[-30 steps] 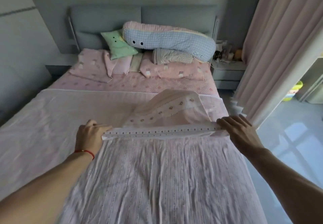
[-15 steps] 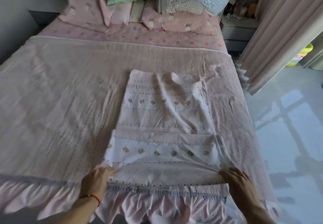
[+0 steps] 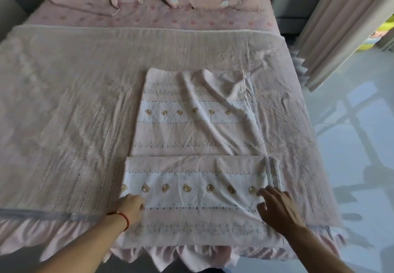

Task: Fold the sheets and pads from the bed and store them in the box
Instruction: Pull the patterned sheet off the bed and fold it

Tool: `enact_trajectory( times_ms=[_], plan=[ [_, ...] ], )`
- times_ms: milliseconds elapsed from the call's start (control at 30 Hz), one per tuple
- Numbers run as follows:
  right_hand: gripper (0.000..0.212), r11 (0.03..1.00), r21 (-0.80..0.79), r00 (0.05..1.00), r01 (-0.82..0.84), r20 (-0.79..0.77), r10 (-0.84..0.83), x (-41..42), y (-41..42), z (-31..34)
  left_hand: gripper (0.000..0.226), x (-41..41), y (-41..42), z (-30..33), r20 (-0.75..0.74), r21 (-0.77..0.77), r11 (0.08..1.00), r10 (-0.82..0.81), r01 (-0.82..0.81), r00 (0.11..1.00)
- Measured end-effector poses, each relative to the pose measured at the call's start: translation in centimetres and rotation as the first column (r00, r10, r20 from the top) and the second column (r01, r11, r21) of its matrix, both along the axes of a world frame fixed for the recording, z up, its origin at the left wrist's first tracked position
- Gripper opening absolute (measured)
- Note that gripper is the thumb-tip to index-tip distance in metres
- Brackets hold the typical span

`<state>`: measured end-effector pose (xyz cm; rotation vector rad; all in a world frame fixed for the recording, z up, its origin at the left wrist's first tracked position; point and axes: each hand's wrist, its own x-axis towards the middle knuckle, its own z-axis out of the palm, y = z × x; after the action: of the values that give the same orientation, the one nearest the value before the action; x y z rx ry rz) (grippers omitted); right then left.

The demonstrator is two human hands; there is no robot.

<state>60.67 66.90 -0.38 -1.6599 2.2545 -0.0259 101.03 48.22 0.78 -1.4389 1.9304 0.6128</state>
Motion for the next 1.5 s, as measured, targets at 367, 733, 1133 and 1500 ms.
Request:
enact_trajectory(
  times_ms=[367, 733, 1133, 1500],
  plan=[
    [0.044, 0.953, -0.136, 0.905, 0.271, 0.374, -0.204, -11.4, -27.7, -2.3, 0.052, -22.5, -21.7, -3.7, -0.383, -0.212, 0.977, -0.046, -0.039, 0.923],
    [0.037, 0.698, -0.043, 0.473, 0.715, 0.765, -0.437, -20.5, -47.5, -10.3, 0.057, -32.0, -35.2, -13.9, -0.471, -0.381, 0.925, -0.183, -0.012, 0.863],
    [0.035, 0.74, -0.05, 0.695, 0.671, 0.392, -0.603, -24.2, -52.9, -13.3, 0.054, -33.4, -41.9, -18.6, -0.297, -0.449, 0.893, -0.107, -0.04, 0.949],
    [0.023, 0.802, -0.05, 0.675, 0.596, 0.573, -0.466, -27.3, -55.9, -10.1, 0.059, -26.4, -51.7, -16.4, -0.158, -0.433, 0.878, 0.151, -0.206, 0.976]
  ],
)
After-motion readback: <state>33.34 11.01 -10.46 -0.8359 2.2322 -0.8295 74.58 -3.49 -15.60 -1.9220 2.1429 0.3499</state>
